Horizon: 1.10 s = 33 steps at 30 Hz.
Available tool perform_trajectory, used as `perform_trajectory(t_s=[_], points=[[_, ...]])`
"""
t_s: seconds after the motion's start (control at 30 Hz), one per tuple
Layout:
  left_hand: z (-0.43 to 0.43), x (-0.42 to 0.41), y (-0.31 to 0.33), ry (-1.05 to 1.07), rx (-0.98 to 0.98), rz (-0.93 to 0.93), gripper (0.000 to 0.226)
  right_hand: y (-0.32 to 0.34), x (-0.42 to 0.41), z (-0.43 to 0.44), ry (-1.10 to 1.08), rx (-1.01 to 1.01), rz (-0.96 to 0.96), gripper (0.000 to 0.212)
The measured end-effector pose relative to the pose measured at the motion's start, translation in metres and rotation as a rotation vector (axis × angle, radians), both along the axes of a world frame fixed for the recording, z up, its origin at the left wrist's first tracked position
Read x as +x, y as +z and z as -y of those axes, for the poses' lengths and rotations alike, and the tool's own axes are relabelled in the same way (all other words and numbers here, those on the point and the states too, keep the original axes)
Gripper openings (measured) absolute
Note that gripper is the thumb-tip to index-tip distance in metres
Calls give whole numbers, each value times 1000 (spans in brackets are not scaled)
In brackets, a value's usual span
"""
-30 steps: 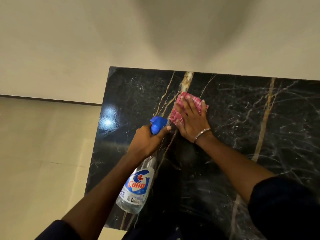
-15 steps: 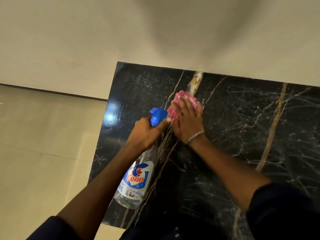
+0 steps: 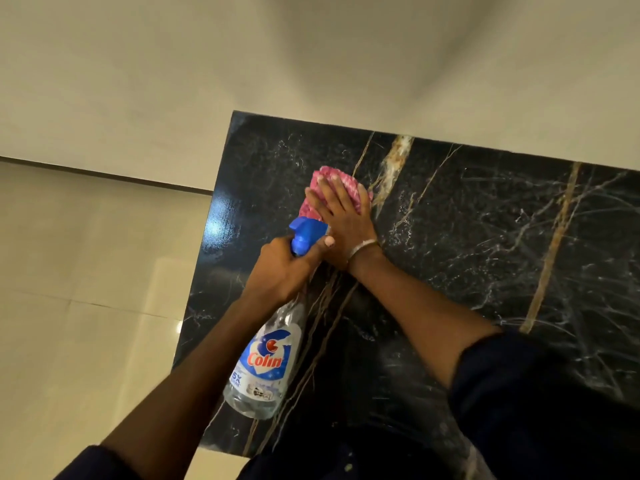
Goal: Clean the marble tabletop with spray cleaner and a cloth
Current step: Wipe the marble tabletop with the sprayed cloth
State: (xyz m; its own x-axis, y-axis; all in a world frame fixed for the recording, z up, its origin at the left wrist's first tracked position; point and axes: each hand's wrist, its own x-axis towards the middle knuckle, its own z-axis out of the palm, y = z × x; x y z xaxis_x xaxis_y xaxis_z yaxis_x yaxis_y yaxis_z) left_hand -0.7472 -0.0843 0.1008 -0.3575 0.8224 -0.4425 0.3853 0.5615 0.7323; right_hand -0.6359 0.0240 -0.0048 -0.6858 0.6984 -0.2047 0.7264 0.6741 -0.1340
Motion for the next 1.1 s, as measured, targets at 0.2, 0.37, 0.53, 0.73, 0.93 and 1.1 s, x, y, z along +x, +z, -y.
perform_trajectory(t_s=[0.2, 0.37, 0.53, 0.73, 0.93, 1.1], points=[[1, -6, 8, -5, 25, 9, 56, 7, -66, -68, -51, 11, 30, 69], [-3, -4, 12, -37, 21, -13, 53, 10, -35, -64, -19, -6, -5, 66], [-7, 14, 19, -83, 14, 26, 46, 6, 74, -41, -194, 8, -44, 66], [2, 39, 27, -118, 71, 39, 37, 8, 187, -54, -612, 0, 17, 70], [10, 44, 25, -70, 63, 24, 39, 12, 134, -60, -955, -65, -32, 68], [1, 53, 22, -89, 44, 27, 36, 11, 85, -56, -521, -46, -3, 69]])
